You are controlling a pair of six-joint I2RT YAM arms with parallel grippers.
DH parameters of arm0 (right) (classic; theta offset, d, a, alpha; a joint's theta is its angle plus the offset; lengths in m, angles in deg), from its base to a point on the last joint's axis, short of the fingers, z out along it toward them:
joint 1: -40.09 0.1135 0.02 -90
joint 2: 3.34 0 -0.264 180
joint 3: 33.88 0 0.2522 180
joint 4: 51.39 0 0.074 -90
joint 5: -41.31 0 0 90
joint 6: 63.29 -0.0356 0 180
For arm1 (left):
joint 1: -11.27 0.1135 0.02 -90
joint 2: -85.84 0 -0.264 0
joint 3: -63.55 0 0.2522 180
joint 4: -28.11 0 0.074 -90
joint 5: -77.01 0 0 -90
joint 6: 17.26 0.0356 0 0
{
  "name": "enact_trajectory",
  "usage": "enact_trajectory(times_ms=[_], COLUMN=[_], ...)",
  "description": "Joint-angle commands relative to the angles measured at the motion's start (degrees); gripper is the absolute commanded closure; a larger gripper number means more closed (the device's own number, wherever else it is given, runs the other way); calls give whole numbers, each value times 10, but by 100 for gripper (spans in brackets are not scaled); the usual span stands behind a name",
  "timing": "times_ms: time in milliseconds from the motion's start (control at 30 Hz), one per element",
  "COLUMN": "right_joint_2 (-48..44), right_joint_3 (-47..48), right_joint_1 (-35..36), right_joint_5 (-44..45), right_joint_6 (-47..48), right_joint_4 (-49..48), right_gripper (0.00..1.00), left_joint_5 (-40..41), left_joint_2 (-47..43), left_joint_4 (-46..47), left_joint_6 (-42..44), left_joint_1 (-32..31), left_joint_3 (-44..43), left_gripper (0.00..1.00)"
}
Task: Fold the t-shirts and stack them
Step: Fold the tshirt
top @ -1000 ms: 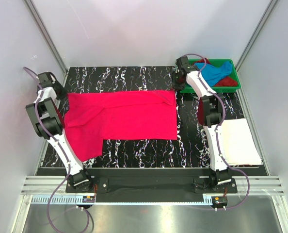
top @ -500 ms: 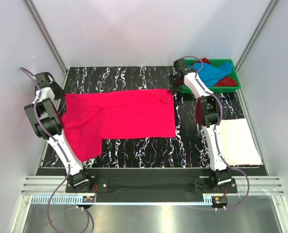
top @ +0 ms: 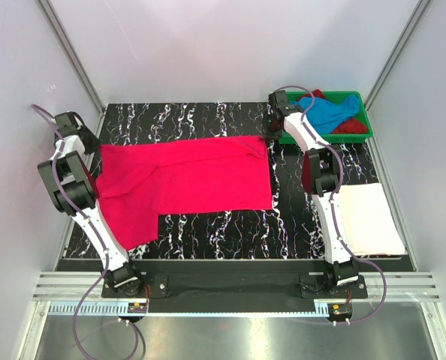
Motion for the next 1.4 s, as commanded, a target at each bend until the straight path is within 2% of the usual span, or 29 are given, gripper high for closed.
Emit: enact_trajectory(times_ms=[0,400,567,667,800,1033,1300,1333,1367], right_joint_2=[3,8,12,17,21,-26,-17,-17,-17], right_joint_3=[18,42,42,44,48,-29,-17,-17,-13], right_joint_1=[4,4,5,5,3,1,1,1,1], right_joint_5=[13,22,17,19,37,107,75,71,64], right_joint_6=[4,12,7,4,7,37,50,51,49], right_joint_4=[-26,-35,-36,-36,-38,-133,-156,-155,-151], right_gripper=[68,69,82,84,100,100,100,99,92], left_joint_5=[-8,-15,-16,-16,-14,-17,-26,-28,-37], left_joint_2=[-5,-5,-5,-6,-5,1,10,11,12], left_joint_4=[33,38,38,39,37,31,29,29,27], left_joint_6=[-4,-8,-10,-9,-13,-24,-27,-27,-26], left_joint_1=[9,9,11,11,15,27,29,30,29], left_joint_3=[-8,-4,-3,-2,-1,-7,-20,-22,-25], left_gripper=[100,100,100,100,100,100,100,100,100])
